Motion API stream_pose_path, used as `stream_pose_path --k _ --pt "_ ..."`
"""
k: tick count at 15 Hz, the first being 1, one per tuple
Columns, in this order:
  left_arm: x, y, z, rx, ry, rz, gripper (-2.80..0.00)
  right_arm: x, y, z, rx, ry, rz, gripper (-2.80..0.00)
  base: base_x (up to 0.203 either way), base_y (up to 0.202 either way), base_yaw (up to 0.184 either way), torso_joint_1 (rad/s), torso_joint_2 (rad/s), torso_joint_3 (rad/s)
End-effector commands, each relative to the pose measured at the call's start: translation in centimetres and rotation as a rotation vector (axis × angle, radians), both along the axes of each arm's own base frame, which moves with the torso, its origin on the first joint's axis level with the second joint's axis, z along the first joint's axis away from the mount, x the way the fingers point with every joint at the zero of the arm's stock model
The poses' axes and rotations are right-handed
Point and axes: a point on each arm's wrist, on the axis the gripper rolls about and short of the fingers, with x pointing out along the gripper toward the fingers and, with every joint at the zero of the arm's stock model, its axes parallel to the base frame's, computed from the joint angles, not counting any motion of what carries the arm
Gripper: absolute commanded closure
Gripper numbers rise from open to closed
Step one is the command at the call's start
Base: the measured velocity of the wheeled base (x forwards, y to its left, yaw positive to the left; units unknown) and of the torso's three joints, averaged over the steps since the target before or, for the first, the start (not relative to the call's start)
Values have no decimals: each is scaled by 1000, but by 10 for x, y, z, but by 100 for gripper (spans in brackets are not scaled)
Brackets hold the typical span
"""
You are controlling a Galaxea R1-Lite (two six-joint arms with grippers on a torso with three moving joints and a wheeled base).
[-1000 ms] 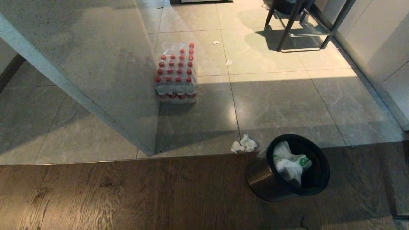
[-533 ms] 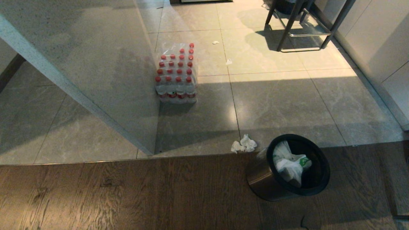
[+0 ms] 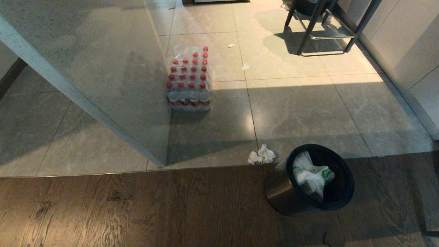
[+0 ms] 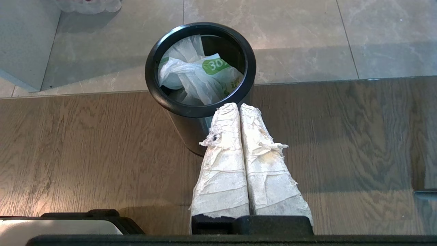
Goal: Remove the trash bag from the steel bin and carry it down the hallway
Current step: Place the outer trash can on the ground
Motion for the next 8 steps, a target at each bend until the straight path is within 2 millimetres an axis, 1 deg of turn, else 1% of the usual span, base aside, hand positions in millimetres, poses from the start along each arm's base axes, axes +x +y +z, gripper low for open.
stream_pose_path --k 1,5,6,7,8 --pt "0 0 0 0 1 0 0 -3 0 -1 0 -40 2 0 0 0 0 0 0 0" --pt "0 0 0 0 1 0 0 -3 0 -1 -45 -29 5 0 0 0 0 0 0 0" --pt "0 0 0 0 1 0 0 -6 0 6 -42 -51 2 0 0 0 0 0 0 0" --pt "0 0 0 0 1 0 0 -11 0 23 -37 -79 -1 0 0 0 0 0 0 0" --pt "0 0 0 0 0 0 0 -17 0 49 -28 -90 -3 0 0 0 0 0 0 0"
